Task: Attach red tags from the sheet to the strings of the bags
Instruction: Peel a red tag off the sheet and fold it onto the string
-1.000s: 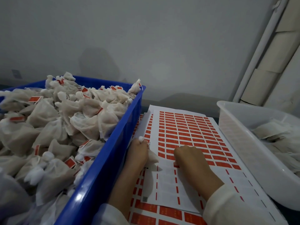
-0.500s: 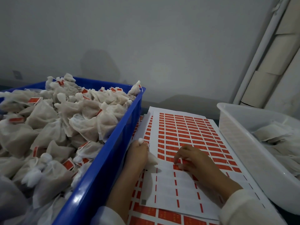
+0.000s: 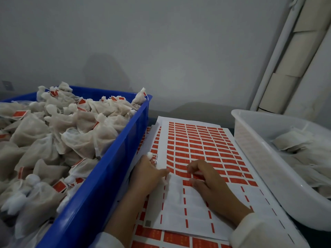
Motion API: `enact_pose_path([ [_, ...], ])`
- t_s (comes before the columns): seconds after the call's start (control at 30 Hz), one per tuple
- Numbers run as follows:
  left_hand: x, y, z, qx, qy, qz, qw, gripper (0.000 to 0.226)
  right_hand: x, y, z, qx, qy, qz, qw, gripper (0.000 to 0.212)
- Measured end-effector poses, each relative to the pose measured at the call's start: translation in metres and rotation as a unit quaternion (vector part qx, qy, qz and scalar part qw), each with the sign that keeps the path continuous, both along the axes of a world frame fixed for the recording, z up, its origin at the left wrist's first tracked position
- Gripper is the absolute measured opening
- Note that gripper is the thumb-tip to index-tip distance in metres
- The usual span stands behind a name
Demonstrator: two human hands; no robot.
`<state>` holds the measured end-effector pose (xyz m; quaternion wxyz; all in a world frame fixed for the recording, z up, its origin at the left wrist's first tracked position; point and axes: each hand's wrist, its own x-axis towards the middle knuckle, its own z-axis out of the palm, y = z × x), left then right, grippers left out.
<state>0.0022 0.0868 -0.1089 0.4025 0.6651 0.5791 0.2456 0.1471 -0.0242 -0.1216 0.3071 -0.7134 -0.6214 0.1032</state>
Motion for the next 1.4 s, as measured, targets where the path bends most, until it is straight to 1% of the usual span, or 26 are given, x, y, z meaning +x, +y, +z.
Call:
enact_pose_path([
  [0.07, -0.001, -0.001, -0.002, 0.001, -0.009, 0.011, 1.000, 0.046, -0.004, -0.002, 0.004, 0.023, 0.017, -0.005, 1.000, 0.014],
  [0.13, -0.002, -0.001, -0.006, 0.005, -0.057, 0.011, 0.998, 0.038, -0.002, -0.003, 0.005, 0.029, 0.025, -0.013, 0.999, 0.017],
  [0.17, -0.002, -0.002, -0.006, 0.012, -0.081, 0.011, 0.997, 0.035, -0.003, -0.004, 0.007, 0.037, 0.025, -0.011, 0.999, 0.021],
  [0.23, -0.003, -0.005, -0.002, 0.014, -0.123, 0.023, 0.992, 0.030, -0.007, -0.007, 0.009, 0.055, 0.016, -0.005, 0.998, 0.035],
  [0.33, -0.002, -0.009, 0.005, -0.032, -0.188, 0.030, 0.981, 0.028, -0.012, -0.009, 0.012, 0.050, -0.017, 0.005, 0.999, 0.056],
  [0.4, -0.004, -0.011, 0.008, -0.072, -0.224, 0.031, 0.971, 0.023, -0.013, -0.009, 0.012, 0.046, -0.025, 0.014, 0.999, 0.064],
  [0.47, -0.005, -0.013, 0.011, -0.099, -0.241, 0.029, 0.965, 0.019, -0.015, -0.010, 0.013, 0.038, -0.026, 0.013, 0.999, 0.066],
  [0.5, -0.006, -0.013, 0.012, -0.106, -0.250, 0.025, 0.962, 0.021, -0.015, -0.010, 0.013, 0.038, -0.023, 0.004, 0.999, 0.066],
  [0.6, -0.005, -0.016, 0.014, -0.100, -0.274, 0.017, 0.956, 0.016, -0.016, -0.009, 0.011, 0.041, -0.013, -0.042, 0.998, 0.062],
  [0.67, -0.005, -0.017, 0.013, -0.087, -0.278, 0.012, 0.956, 0.015, -0.018, -0.009, 0.008, 0.032, -0.030, -0.062, 0.997, 0.061],
  [0.73, -0.004, -0.017, 0.012, -0.074, -0.271, 0.009, 0.960, 0.019, -0.022, -0.009, 0.003, 0.026, -0.061, -0.081, 0.994, 0.060],
  [0.87, -0.002, -0.019, 0.010, -0.067, -0.271, 0.026, 0.960, 0.016, -0.028, -0.008, -0.004, 0.040, -0.100, -0.138, 0.985, 0.054],
  [1.07, 0.001, -0.018, 0.003, -0.020, -0.247, 0.015, 0.969, 0.020, -0.031, -0.008, -0.008, 0.063, -0.105, -0.182, 0.976, 0.044],
  [1.17, 0.002, -0.019, -0.001, 0.041, -0.179, 0.018, 0.983, 0.025, -0.032, -0.008, -0.008, 0.059, -0.097, -0.182, 0.977, 0.031],
  [1.23, 0.002, -0.018, -0.002, 0.131, -0.113, 0.024, 0.985, 0.036, -0.032, -0.008, -0.009, 0.054, -0.094, -0.184, 0.977, 0.028],
  [1.27, 0.002, -0.017, -0.001, 0.180, -0.102, 0.012, 0.978, 0.042, -0.032, -0.008, -0.010, 0.052, -0.095, -0.185, 0.977, 0.026],
  [1.33, 0.002, -0.014, 0.004, 0.228, -0.074, -0.053, 0.969, 0.046, -0.033, -0.007, -0.010, 0.041, -0.098, -0.186, 0.977, 0.023],
  [1.37, 0.003, -0.013, 0.005, 0.227, -0.025, -0.089, 0.969, 0.046, -0.033, -0.007, -0.010, 0.034, -0.096, -0.186, 0.977, 0.024],
  [1.4, 0.005, -0.012, 0.005, 0.221, 0.042, -0.116, 0.968, 0.050, -0.033, -0.008, -0.010, 0.029, -0.092, -0.186, 0.978, 0.025],
])
